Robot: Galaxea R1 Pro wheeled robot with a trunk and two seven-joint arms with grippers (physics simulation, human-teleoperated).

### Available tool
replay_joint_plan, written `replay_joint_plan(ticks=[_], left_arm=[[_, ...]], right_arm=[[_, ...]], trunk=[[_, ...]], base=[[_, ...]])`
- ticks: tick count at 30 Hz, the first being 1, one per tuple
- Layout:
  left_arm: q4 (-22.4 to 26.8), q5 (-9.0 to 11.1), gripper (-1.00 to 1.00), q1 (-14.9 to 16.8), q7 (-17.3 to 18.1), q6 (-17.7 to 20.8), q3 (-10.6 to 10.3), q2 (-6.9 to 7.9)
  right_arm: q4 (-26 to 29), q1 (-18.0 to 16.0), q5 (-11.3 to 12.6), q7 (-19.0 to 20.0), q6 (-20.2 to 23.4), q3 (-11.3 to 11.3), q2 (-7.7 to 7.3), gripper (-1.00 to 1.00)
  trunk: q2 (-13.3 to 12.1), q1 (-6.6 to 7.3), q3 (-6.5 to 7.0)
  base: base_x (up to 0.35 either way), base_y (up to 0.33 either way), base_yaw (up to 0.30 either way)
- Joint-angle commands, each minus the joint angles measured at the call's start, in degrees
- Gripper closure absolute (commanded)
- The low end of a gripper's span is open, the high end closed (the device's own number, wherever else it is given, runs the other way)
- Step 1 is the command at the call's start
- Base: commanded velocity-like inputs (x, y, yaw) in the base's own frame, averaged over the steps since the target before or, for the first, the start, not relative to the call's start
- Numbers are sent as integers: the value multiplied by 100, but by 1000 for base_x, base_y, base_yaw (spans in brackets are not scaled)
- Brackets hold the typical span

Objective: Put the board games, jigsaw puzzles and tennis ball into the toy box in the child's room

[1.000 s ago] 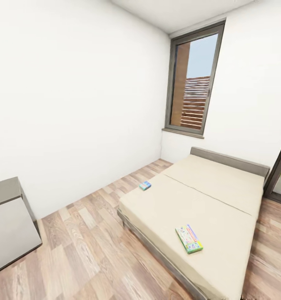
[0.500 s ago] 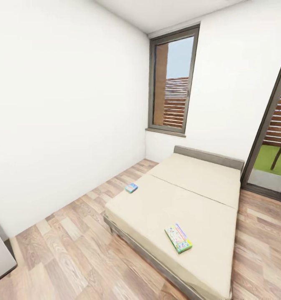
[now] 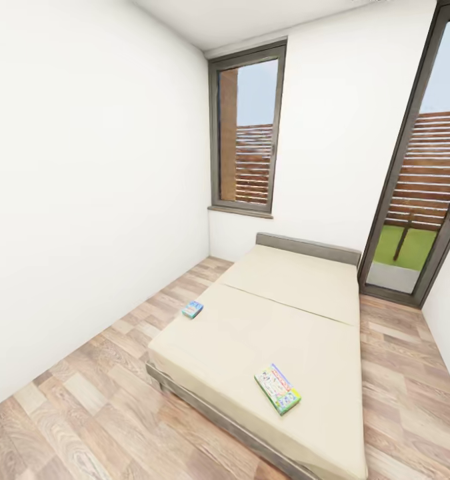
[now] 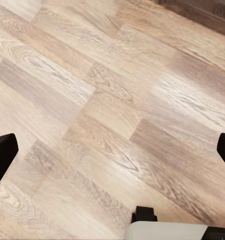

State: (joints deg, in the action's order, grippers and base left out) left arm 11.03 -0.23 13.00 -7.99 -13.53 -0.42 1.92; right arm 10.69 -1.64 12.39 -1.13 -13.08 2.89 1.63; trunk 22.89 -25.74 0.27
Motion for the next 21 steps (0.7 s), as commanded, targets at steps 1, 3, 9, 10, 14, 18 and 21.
replay_joint_plan(ticks=[1,3,9,10,14,18,21], left_arm=[[-4,-3,-100,0,-17,-18,-7,1],[-4,-3,-100,0,-17,-18,-8,1],[-4,-5,-100,0,-17,-19,-9,1],[-4,-8,-100,0,-17,-20,-10,1],[-4,-32,-100,0,-18,-22,-8,-3],[-4,-48,-100,0,-18,-23,-5,-6],[-4,-52,-100,0,-18,-25,-3,-5]], right_arm=[[-5,-3,9,0,-20,27,4,-100],[-5,-3,9,-1,-20,27,4,-100],[-5,-3,9,-1,-20,27,4,-100],[-5,-3,9,0,-20,27,4,-100],[-5,-3,9,-1,-20,27,4,-100],[-5,-3,9,-1,-20,27,4,-100],[-5,-1,9,0,-20,27,4,-100]], trunk=[[3,-4,-2],[3,-4,-2],[3,-4,-2],[3,-4,-2],[3,-4,-2],[3,-4,-2],[3,-4,-2]], base=[[230,115,-281],[227,83,-281],[214,34,-281],[205,12,-281],[202,7,-281],[195,3,-281],[179,14,-281]])
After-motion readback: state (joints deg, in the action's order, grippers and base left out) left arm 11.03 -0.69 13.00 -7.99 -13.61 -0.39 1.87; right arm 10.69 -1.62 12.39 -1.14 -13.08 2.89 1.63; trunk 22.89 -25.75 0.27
